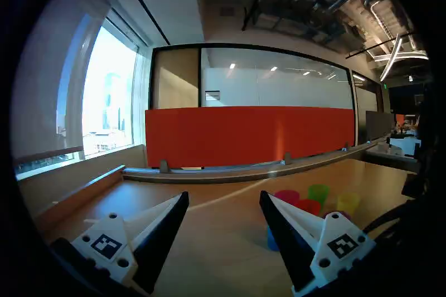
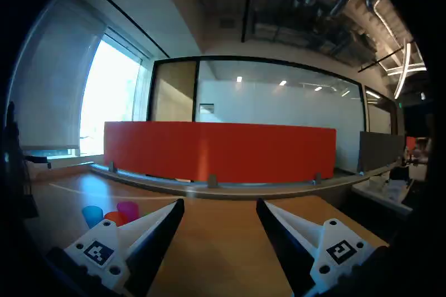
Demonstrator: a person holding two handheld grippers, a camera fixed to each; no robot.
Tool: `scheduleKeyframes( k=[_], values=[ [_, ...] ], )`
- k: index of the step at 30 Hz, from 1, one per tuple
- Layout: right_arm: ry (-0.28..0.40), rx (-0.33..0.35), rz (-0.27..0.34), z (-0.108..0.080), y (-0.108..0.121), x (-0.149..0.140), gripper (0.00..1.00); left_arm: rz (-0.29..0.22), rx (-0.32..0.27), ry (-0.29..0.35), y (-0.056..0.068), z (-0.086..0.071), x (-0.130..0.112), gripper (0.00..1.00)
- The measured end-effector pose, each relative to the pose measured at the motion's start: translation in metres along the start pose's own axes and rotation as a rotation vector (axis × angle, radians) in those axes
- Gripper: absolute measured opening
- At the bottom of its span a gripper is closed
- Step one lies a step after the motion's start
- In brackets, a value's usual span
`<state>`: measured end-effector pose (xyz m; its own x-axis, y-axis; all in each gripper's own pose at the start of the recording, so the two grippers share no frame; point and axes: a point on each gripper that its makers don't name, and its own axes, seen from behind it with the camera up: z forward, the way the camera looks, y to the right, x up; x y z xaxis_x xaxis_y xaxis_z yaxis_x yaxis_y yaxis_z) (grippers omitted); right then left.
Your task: Pour water
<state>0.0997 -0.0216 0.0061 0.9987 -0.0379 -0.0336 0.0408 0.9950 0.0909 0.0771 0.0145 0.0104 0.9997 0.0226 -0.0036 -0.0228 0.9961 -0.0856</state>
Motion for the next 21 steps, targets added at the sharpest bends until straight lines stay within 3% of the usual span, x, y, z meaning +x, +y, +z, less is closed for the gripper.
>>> scheduleKeyframes(
  k=[8, 21],
  values=[
    [0.013, 0.007, 0.011, 0.0, 0.001, 0.009, 1.0, 0.015, 0.003, 0.007, 0.0, 0.001, 0.011, 0.94],
    [0.002, 0.017, 0.02, 0.004, 0.002, 0.024, 1.0, -0.013, -0.002, 0.009, 0.002, 0.009, 0.039, 0.94]
  ],
)
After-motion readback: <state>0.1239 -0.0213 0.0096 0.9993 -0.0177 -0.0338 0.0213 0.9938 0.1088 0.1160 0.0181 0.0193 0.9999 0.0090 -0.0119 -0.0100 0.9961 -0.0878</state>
